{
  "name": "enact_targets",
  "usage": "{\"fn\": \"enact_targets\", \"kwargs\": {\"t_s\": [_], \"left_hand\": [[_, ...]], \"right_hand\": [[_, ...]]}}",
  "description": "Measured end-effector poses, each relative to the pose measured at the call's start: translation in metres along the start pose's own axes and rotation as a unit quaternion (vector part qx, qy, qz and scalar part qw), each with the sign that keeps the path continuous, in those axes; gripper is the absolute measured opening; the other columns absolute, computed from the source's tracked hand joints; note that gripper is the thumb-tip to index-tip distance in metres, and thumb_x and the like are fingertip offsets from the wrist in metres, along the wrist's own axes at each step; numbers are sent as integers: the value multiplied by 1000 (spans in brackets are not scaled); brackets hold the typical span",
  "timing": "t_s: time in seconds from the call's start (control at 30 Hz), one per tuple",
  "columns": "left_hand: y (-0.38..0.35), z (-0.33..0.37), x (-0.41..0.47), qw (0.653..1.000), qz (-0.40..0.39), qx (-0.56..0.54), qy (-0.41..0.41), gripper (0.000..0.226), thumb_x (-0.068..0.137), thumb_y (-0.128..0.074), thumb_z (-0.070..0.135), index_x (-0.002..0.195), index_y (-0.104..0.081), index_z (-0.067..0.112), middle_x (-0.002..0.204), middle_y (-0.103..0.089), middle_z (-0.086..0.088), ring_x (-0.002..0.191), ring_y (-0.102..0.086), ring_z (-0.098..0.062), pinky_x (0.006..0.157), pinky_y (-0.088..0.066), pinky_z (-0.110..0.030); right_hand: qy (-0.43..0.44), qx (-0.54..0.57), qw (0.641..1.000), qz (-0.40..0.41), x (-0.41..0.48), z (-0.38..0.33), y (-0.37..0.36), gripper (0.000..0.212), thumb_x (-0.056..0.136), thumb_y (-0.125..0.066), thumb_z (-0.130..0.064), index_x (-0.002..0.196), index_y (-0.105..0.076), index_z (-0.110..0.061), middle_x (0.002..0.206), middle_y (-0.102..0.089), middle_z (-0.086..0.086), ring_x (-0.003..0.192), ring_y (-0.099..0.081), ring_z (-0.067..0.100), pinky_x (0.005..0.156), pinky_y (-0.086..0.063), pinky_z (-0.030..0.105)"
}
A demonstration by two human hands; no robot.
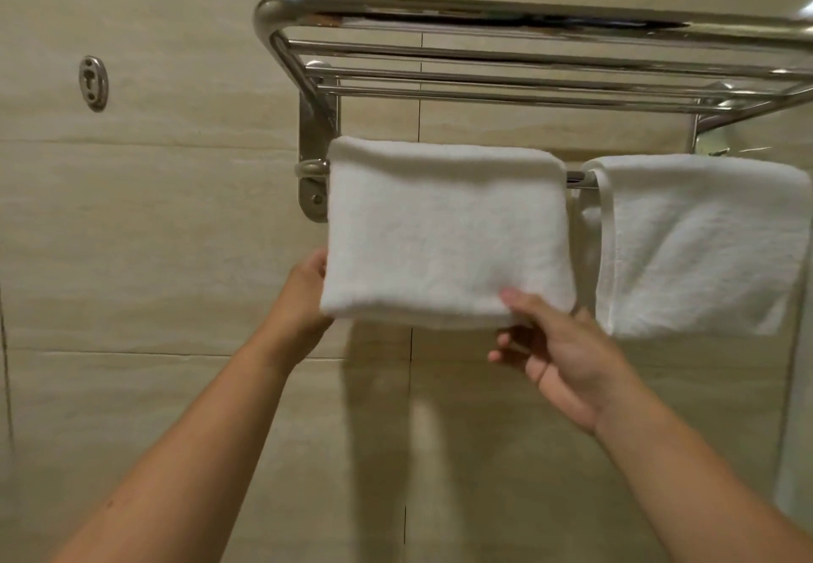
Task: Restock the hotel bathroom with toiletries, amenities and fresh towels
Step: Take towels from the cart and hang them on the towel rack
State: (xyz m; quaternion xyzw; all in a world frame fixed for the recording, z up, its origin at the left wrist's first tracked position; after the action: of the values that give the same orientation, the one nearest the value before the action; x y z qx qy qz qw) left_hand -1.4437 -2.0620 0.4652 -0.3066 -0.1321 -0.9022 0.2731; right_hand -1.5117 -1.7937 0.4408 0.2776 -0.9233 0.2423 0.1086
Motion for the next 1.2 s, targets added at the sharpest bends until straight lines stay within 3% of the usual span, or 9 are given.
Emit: {"fn": "enact_targets", "kwargs": {"t_s": [0.17, 0.47, 0.6, 0.77, 0.83, 0.93, 1.03, 1.1, 1.2], "left_hand": [[-9, -46, -15, 998, 3, -2, 58, 24, 95, -75, 33, 118, -74, 25, 103, -80, -1, 99, -76, -25, 91, -62, -46], [-17, -64, -41, 996, 6, -31, 88, 22, 98, -71, 27, 120, -72, 26, 108, -80, 3, 102, -76, -18, 90, -61, -37], [-10, -33, -34, 994, 31, -77, 65, 29, 97, -73, 25, 126, -69, 22, 111, -79, -1, 105, -76, -21, 91, -60, -37], [-6, -1, -33, 993, 18, -107, 44, 27, 102, -65, 17, 128, -65, 24, 115, -78, 3, 109, -74, -17, 91, -59, -31], [-5, 6, -38, 989, 14, -136, 62, 30, 107, -56, 27, 136, -62, 21, 122, -76, 2, 114, -72, -17, 92, -56, -32], [-7, 12, -46, 985, -16, -151, 83, 55, 103, -40, 61, 140, -61, 25, 130, -72, 4, 118, -69, -14, 98, -52, -34], [-10, 19, -51, 994, -25, -77, 69, 64, 90, -58, 71, 140, -58, 31, 130, -71, 10, 120, -68, -11, 102, -51, -35], [-10, 23, -54, 998, 4, -2, 60, 58, 88, -73, 57, 138, -58, 31, 126, -72, 10, 116, -69, -10, 100, -54, -35], [-9, 25, -56, 997, 50, 15, 54, 35, 94, -76, 38, 125, -63, 33, 117, -76, 9, 109, -72, -9, 95, -57, -32]], "right_hand": [[63, -38, 997, -13, 17, -65, -13, 24, 81, -79, -16, 102, -68, -13, 73, -64, 2, 54, -58, 11, 51, -56, 30], [36, -72, 997, -16, 31, -70, -17, 9, 89, -76, -16, 91, -69, -12, 70, -60, 0, 56, -54, 10, 53, -57, 28], [-6, -94, 995, 24, 28, -24, 0, 15, 86, -80, -13, 82, -68, -5, 61, -58, 1, 50, -52, 10, 52, -57, 29], [8, -124, 989, 77, 33, 14, 19, 24, 84, -84, -18, 78, -70, 1, 58, -56, 3, 48, -56, 10, 66, -58, 36], [23, -124, 988, 85, 35, 16, 22, 25, 83, -85, -19, 81, -69, 1, 58, -58, 2, 47, -58, 10, 73, -59, 41], [29, -121, 988, 94, 38, 19, 27, 35, 82, -86, -22, 92, -69, 6, 63, -59, 4, 47, -58, 9, 73, -60, 41], [11, -105, 990, 90, 41, 23, 28, 49, 79, -88, -29, 106, -67, 6, 85, -64, 9, 59, -63, 10, 69, -61, 37], [3, -86, 993, 82, 42, 25, 28, 44, 81, -86, -28, 107, -68, 2, 94, -65, 10, 69, -62, 12, 62, -59, 30], [0, -66, 995, 70, 41, 28, 29, 35, 84, -83, -25, 104, -69, 0, 96, -64, 9, 72, -60, 12, 57, -57, 27]]}}
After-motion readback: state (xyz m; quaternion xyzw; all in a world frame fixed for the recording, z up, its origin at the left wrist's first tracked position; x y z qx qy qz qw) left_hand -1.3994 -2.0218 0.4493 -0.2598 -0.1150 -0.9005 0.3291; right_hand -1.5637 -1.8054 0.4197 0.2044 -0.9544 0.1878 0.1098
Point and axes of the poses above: each hand's wrist, its own x-axis towards the middle knuckle, its own y-axis out of the back of the hand, z = x × y, the point moved 5 cm from there along x, towards the middle knuckle
